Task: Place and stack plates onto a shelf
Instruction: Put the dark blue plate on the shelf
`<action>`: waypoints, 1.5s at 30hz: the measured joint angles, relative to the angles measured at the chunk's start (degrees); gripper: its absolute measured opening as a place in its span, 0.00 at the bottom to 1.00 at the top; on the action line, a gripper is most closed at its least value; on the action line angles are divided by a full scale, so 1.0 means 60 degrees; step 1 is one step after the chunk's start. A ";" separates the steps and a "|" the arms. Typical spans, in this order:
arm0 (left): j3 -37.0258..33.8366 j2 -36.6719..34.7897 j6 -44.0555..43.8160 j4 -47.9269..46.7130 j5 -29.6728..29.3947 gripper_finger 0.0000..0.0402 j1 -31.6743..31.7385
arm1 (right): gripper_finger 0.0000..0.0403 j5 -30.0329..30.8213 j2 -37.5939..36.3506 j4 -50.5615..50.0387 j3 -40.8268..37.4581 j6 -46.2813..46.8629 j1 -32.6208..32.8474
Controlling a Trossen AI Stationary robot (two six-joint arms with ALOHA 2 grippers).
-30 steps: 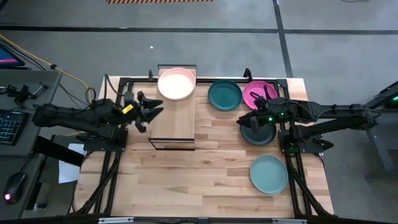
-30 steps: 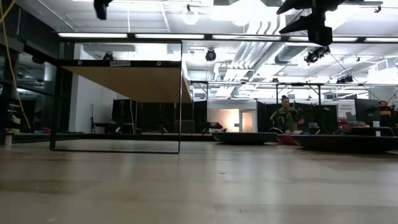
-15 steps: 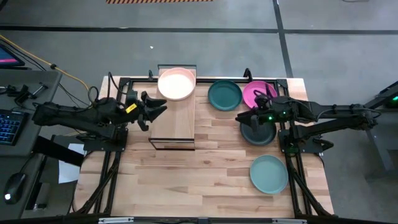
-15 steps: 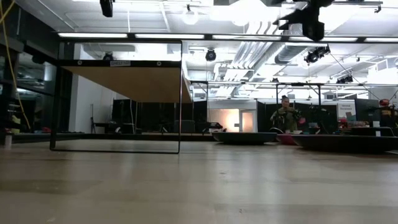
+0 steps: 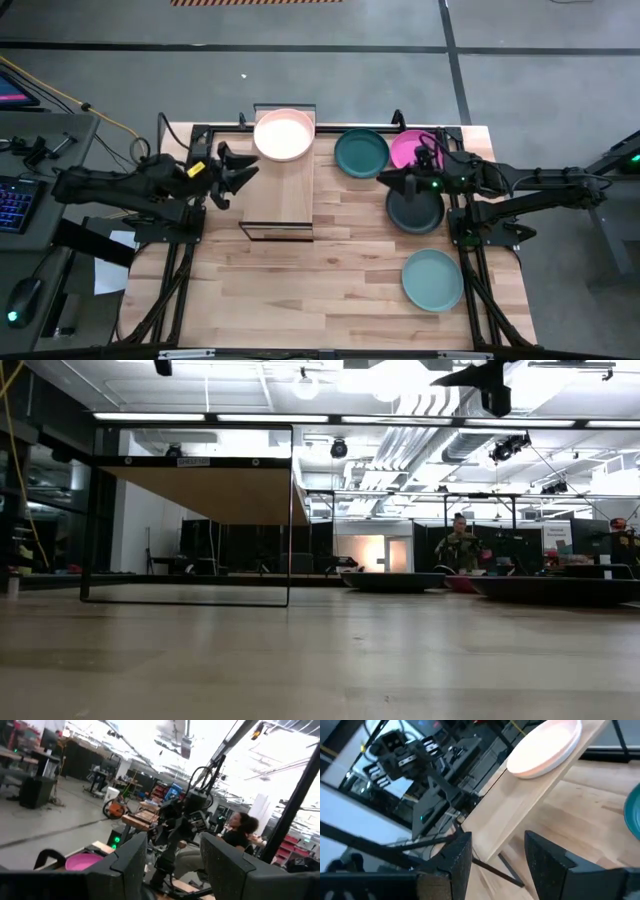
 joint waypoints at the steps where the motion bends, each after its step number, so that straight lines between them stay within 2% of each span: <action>1: 0.0000 -0.0115 0.0057 -0.0112 0.0084 0.44 0.0000 | 0.40 0.0104 0.0003 0.0000 0.0000 0.0108 0.0000; 7: 0.0000 -0.0598 -0.0114 -0.1002 0.0495 0.43 0.0000 | 0.40 0.0689 0.0435 0.0018 0.0007 0.1217 -0.0001; 14: 0.0000 -0.0633 -0.0438 -0.1365 0.0665 0.43 0.0000 | 0.40 0.0622 0.1858 -0.0313 0.0007 0.2504 -0.0466; 20: 0.0000 -0.0617 -0.0542 -0.1365 -0.0531 0.43 0.0000 | 0.40 0.0590 0.3251 -0.1668 0.0007 0.3093 -0.1928; 25: 0.0000 -0.0617 -0.1155 -0.1364 -0.1589 0.43 0.0000 | 0.40 0.0403 0.4660 -0.2672 0.0285 0.2482 -0.3201; 29: 0.0000 -0.0617 -0.1188 -0.1361 -0.1857 0.43 0.0000 | 0.40 0.0474 0.5848 -0.3861 0.1283 0.1494 -0.3822; 34: 0.0000 -0.0617 -0.1130 -0.1372 -0.2038 0.43 0.0011 | 0.40 0.0960 0.6869 -0.4994 0.2260 0.1236 -0.4291; 38: 0.0000 -0.0617 -0.0911 -0.1408 -0.2089 0.43 0.0011 | 0.40 0.0966 0.7189 -0.5054 0.2363 0.1586 -0.4503; 45: 0.0000 -0.0617 -0.0845 -0.1516 -0.2088 0.43 0.0011 | 0.40 0.0917 0.7360 -0.4737 0.1746 0.3021 -0.4652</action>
